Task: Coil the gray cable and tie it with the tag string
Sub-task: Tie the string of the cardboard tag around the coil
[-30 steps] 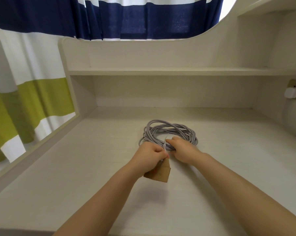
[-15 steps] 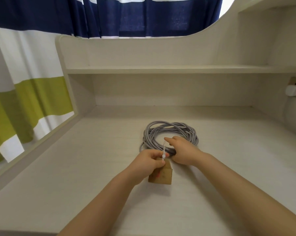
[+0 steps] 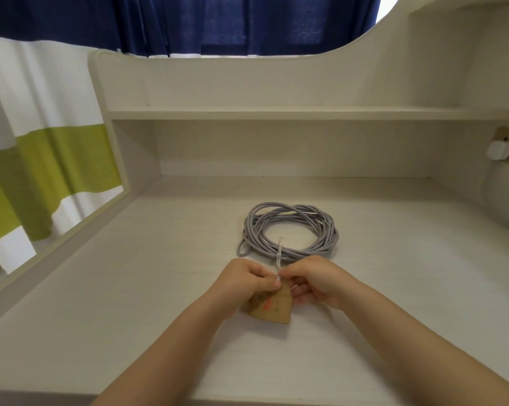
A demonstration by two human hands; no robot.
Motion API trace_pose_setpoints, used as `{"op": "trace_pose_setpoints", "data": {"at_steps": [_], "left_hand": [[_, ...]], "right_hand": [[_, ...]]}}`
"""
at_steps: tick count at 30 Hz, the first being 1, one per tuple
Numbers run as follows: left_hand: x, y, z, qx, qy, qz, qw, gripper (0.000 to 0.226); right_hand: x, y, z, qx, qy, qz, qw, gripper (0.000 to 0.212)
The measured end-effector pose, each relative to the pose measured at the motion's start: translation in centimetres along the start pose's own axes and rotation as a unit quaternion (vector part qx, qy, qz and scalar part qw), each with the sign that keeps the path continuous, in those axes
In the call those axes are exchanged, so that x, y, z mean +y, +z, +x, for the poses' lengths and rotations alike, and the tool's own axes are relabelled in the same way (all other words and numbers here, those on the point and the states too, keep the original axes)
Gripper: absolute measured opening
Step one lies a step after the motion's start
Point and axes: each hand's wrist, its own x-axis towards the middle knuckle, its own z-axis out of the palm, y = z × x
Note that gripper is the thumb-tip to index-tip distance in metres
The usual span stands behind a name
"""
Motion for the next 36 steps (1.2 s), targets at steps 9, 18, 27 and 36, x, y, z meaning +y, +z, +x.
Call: {"op": "trace_pose_setpoints", "data": {"at_steps": [9, 18, 27, 36], "left_hand": [[-0.4, -0.1, 0.0, -0.019, -0.014, 0.071, 0.997, 0.027], [0.6, 0.2, 0.9, 0.000, 0.009, 0.076, 0.997, 0.031], [0.4, 1.1, 1.9, 0.004, 0.022, 0.121, 0.992, 0.040], [-0.2, 0.2, 1.8, -0.008, 0.027, 0.271, 0.962, 0.032]], "right_hand": [[0.3, -0.2, 1.9, 0.024, 0.068, 0.081, 0.994, 0.024], [-1.5, -0.3, 4.6, 0.150, 0.059, 0.073, 0.984, 0.020], [-1.5, -0.2, 6.5, 0.267, 0.029, -0.049, 0.962, 0.038], [-1.1, -0.3, 6.5, 0.254, -0.011, -0.064, 0.965, 0.043]]}}
